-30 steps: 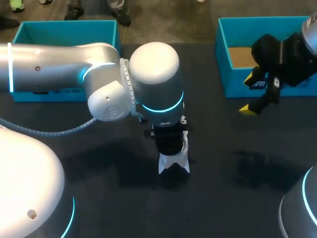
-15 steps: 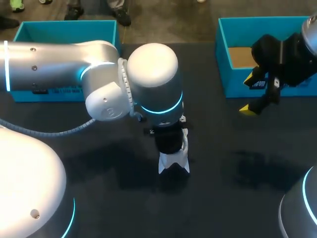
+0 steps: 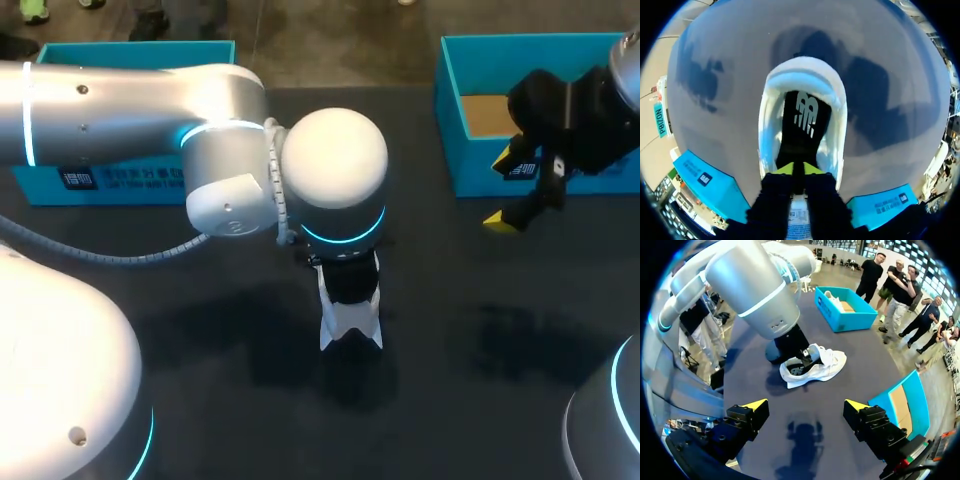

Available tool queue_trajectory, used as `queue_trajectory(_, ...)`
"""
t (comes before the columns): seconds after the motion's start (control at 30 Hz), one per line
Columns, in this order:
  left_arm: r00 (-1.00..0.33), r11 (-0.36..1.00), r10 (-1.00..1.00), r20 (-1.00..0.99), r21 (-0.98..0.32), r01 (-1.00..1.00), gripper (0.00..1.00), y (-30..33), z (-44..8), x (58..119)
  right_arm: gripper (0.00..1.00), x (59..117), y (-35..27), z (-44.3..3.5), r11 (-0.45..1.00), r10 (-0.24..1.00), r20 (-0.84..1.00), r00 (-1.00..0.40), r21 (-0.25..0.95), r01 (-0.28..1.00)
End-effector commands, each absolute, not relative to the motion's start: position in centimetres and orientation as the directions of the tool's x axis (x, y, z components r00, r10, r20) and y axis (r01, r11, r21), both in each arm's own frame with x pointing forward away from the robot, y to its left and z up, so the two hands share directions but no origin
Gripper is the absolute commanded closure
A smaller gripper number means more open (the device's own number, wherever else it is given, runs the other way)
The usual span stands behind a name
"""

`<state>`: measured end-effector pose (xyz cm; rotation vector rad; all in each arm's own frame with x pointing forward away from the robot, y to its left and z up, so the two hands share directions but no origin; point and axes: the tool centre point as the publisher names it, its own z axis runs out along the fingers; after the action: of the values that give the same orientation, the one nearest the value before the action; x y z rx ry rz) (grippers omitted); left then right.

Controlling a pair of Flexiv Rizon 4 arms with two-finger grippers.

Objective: Take the shoe out of the shoebox, open the shoe tongue, remove and reinsert the insole, then place the shoe into the shoebox

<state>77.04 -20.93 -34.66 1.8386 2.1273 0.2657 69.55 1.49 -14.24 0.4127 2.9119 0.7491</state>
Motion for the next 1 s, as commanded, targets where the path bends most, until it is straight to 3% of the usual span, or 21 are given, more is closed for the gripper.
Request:
queue_trajectory(0.03, -0.125, 0.153, 0.987, -0.102, 0.341, 0.927, 0.58, -20.9, -34.7, 77.4, 0.00, 69.8, 1.7, -14.3, 0.843, 0.286, -0.033, -0.958, 0.483, 0.235)
queue_trajectory(0.07, -0.126, 0.154, 0.987, -0.104, 0.334, 0.930, 0.38, -20.9, -34.7, 77.5, 0.00, 69.8, 1.7, -14.3, 0.843, 0.286, -0.033, -0.958, 0.483, 0.235)
queue_trajectory(0.1, -0.126, 0.153, 0.987, -0.098, 0.336, 0.929, 0.30, -20.9, -34.8, 77.5, 0.00, 69.8, 1.7, -14.3, 0.843, 0.286, -0.033, -0.958, 0.483, 0.235)
queue_trajectory(0.2, -0.139, 0.164, 0.985, -0.098, 0.334, 0.928, 0.17, -20.8, -34.8, 77.7, 0.00, 69.8, 1.7, -14.3, 0.843, 0.286, -0.033, -0.958, 0.483, 0.235)
queue_trajectory(0.23, -0.143, 0.170, 0.984, -0.104, 0.333, 0.927, 0.04, -20.8, -34.7, 77.7, 0.00, 69.8, 1.7, -14.3, 0.843, 0.286, -0.033, -0.958, 0.483, 0.235)
queue_trajectory(0.27, -0.140, 0.166, 0.985, -0.100, 0.334, 0.928, 0.00, -20.7, -34.6, 77.7, 0.00, 69.8, 1.7, -14.3, 0.843, 0.286, -0.033, -0.958, 0.483, 0.235)
queue_trajectory(1.0, -0.137, 0.171, 0.982, -0.127, 0.321, 0.931, 0.00, -20.0, -32.3, 78.4, 0.00, 69.8, 1.7, -14.3, 0.843, 0.286, -0.033, -0.958, 0.483, 0.235)
